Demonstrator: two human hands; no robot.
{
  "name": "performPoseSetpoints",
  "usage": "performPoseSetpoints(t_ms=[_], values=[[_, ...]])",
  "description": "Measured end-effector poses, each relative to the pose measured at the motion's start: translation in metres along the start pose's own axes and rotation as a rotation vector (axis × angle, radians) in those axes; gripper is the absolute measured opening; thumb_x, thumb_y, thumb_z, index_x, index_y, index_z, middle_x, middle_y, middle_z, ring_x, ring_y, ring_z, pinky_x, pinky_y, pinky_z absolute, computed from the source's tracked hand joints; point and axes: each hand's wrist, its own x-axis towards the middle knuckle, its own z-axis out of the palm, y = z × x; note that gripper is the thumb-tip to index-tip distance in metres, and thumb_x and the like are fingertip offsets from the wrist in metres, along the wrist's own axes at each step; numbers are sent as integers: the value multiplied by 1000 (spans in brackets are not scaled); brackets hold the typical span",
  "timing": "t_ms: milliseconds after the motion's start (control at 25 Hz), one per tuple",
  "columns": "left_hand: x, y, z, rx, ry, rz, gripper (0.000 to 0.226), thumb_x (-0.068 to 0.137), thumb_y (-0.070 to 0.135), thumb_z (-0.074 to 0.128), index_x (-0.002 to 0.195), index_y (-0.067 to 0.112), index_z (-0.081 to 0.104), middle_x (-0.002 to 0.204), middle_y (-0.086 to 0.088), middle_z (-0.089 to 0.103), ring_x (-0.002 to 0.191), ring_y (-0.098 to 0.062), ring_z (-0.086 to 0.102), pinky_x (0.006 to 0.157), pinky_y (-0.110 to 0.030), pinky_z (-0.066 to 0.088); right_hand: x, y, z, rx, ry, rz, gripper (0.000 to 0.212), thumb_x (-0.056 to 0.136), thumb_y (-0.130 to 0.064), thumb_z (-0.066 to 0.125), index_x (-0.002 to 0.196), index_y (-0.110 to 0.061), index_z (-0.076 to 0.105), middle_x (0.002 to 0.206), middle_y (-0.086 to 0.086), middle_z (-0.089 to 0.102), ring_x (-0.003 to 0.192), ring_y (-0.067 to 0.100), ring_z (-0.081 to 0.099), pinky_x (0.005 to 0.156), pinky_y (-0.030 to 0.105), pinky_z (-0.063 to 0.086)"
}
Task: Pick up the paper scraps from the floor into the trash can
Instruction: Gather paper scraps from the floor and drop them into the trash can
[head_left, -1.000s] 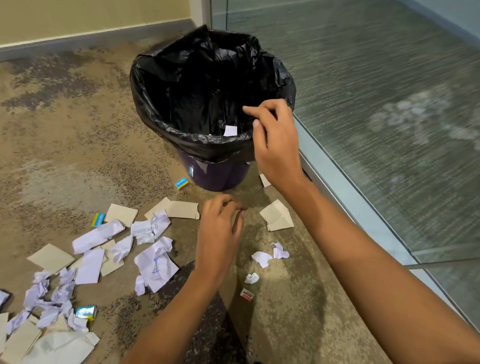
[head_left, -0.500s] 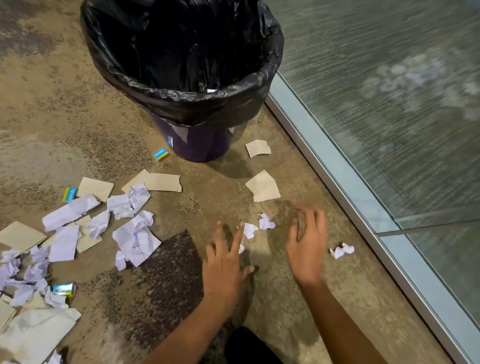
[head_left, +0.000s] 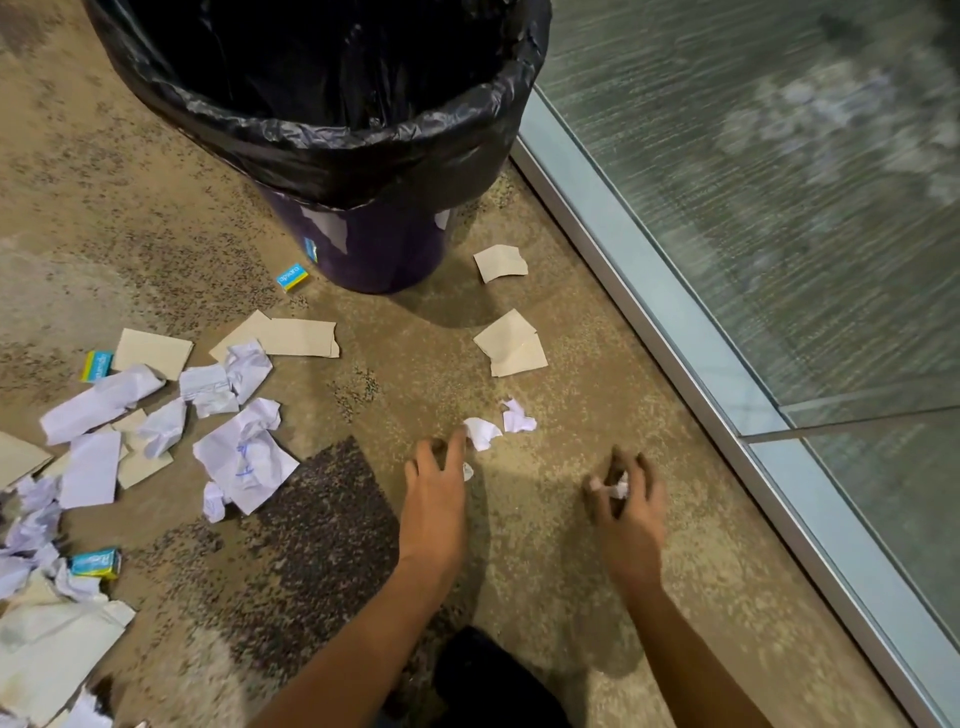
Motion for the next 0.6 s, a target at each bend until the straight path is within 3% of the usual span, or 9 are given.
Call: performPoseSetpoints(t_ms=[160,280,360,520,600], values=[[7,7,-1,28,1,25,105,76,-25,47,147,38,3,145,-12,17,117,-23,34,79,-24,42,-42,-1,25,-82,2,-81,52,90,-4,57,139,-21,46,154,11,26,139,28,29,109,39,34],[13,12,1,94,-36,102,98,79,-24,45,149,35,11,151,-8,12,127,-24,31,95,-28,47,-56,-2,26,-172,31,-164,50,84,10,58,130,-8,55,141,15,46,129,27,47,104,41,45],[17,11,3,94,-22,139,81,83,-20,47,145,28,26,151,-6,19,131,-25,31,98,-30,48,-55,-6,22,-139,54,-223,39,82,10,61,118,-3,63,131,15,56,119,27,55,99,38,50],[21,1,2,44,87,140,43,87,0,60,128,14,53,142,-8,43,126,-23,45,96,-31,49,-32,-51,12,159,73,-256,31,87,4,59,112,-11,68,126,7,58,105,15,62,88,2,43],[23,-9,-1,3,121,122,36,85,1,64,119,12,60,133,-9,52,114,-22,56,90,-29,53,-9,-73,18,137,-1,-315,32,91,2,55,118,-12,64,133,8,53,109,15,59,93,5,42]])
